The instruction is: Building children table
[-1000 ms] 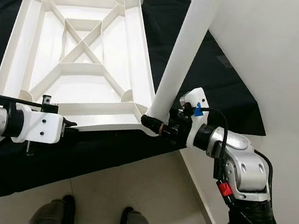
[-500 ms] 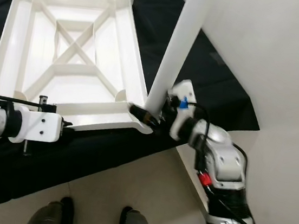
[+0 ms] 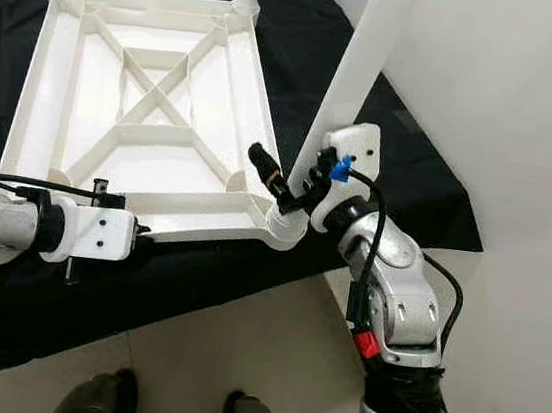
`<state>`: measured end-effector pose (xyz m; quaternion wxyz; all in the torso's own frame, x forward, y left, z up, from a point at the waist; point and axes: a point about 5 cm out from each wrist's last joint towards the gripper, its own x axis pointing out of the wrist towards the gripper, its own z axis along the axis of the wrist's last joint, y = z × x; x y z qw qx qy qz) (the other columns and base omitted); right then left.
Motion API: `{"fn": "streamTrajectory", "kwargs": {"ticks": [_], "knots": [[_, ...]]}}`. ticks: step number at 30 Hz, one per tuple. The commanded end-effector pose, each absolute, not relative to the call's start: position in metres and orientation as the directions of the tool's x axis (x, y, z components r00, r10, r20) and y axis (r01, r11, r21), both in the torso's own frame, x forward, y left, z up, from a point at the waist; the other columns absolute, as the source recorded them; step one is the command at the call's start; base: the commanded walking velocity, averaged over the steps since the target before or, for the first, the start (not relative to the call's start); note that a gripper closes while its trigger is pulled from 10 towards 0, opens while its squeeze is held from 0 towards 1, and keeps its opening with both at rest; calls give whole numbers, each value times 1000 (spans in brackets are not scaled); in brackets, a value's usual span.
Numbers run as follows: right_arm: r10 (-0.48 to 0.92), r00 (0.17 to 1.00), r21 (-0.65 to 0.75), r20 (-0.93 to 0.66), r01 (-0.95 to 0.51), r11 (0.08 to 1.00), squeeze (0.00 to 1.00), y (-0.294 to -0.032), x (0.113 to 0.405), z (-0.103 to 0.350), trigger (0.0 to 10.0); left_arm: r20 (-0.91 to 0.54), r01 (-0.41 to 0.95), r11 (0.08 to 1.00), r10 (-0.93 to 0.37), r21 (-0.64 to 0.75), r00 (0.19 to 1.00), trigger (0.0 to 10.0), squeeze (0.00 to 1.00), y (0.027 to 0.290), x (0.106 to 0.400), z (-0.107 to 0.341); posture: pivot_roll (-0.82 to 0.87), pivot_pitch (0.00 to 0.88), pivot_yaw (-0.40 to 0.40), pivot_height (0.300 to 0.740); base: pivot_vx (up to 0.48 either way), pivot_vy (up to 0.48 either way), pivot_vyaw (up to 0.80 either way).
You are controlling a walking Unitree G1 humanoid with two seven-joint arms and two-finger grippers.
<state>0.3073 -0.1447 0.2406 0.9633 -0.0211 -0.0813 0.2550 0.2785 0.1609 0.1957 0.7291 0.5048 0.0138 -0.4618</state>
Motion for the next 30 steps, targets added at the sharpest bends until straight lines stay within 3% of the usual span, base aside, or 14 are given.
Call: {"fn": "streamTrajectory", "kwargs": {"ticks": [1,13,19,22,23,24,25,26,28,30], "knots": [[472,870,-71,144,-467,881,0,-142,309,242,0,-466,665,6,-709,747,530,10000,0,144,272,193,-85,158,-118,740,0,0,0],[398,903,0,161,-403,915,0,-131,312,245,0,-467,666,7,-707,746,531,10000,0,146,270,195,-69,181,-115,740,0,0,0],[436,882,45,177,-450,892,0,-126,310,246,0,-473,667,1,-705,745,529,10000,0,146,270,196,-64,190,-115,740,0,0,0],[613,751,26,246,-637,771,0,-122,302,256,0,-476,668,-2,-703,744,528,10000,0,147,269,197,-54,203,-120,740,0,0,0],[613,751,26,246,-637,771,0,-122,302,256,0,-476,668,-2,-703,744,528,10000,0,147,269,197,-54,203,-120,740,0,0,0],[763,588,7,270,-793,609,0,-127,293,264,0,-481,669,-7,-700,743,528,10000,0,149,268,198,-49,207,-124,740,0,0,0],[801,533,3,274,-833,553,0,-129,290,266,0,-483,669,-9,-699,743,528,10000,0,149,268,198,-49,207,-124,740,0,0,0],[877,395,-12,275,-910,414,0,-141,286,275,0,-485,669,-9,-697,743,529,10000,0,151,267,199,-46,214,-131,740,0,0,0],[890,364,-15,276,-924,382,0,-144,285,277,0,-485,670,-8,-696,743,529,10000,0,152,266,199,-46,214,-131,740,0,0,0],[920,254,1,299,-964,266,0,-159,290,290,0,-490,668,-9,-687,744,537,10000,0,155,266,201,-37,227,-146,740,0,0,0]]}}
